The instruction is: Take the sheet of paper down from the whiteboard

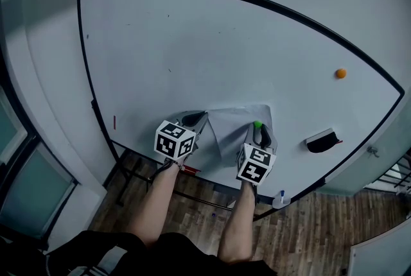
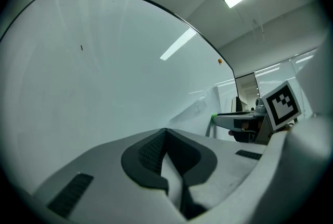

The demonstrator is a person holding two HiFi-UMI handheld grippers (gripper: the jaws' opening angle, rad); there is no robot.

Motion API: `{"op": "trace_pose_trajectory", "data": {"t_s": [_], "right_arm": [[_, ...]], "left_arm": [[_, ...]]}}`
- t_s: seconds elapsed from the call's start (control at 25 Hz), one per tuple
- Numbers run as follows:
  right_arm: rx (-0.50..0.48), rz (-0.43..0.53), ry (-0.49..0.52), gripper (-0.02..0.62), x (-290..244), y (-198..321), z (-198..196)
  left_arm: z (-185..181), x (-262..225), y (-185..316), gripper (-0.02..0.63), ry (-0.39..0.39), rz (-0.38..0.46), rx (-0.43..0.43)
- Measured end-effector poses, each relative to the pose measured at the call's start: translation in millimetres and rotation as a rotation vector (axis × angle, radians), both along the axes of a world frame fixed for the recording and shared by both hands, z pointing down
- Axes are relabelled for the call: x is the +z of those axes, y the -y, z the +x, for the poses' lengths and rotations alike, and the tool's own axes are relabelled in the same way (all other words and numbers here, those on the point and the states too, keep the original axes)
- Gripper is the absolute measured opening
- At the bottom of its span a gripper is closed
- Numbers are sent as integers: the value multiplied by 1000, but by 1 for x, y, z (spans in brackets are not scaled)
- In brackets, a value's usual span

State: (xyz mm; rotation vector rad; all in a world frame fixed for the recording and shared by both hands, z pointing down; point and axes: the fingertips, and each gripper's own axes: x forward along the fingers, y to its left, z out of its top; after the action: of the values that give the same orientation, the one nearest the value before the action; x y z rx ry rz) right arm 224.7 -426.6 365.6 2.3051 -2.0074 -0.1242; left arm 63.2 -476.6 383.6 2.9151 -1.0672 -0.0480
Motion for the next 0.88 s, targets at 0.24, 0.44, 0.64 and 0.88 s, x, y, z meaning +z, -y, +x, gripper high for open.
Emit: {"op": "trace_pose_trajectory", "data": {"t_s": [0.24,0.44,0.64,0.88], "right_arm": [[3,-5,3,129,2,0,1],[6,-8,5,129,4,-1,2],[8,-10,7,129,5,-2,3],[6,-12,7,129,5,-2,4]], "left_arm": [[-14,5,5,17,6,-18,-38],[-24,8,8,17,3,-30,-66],[-28,9,8,17,3,-35,-75],[-33,9,10,17,-4,-36,-89]]}}
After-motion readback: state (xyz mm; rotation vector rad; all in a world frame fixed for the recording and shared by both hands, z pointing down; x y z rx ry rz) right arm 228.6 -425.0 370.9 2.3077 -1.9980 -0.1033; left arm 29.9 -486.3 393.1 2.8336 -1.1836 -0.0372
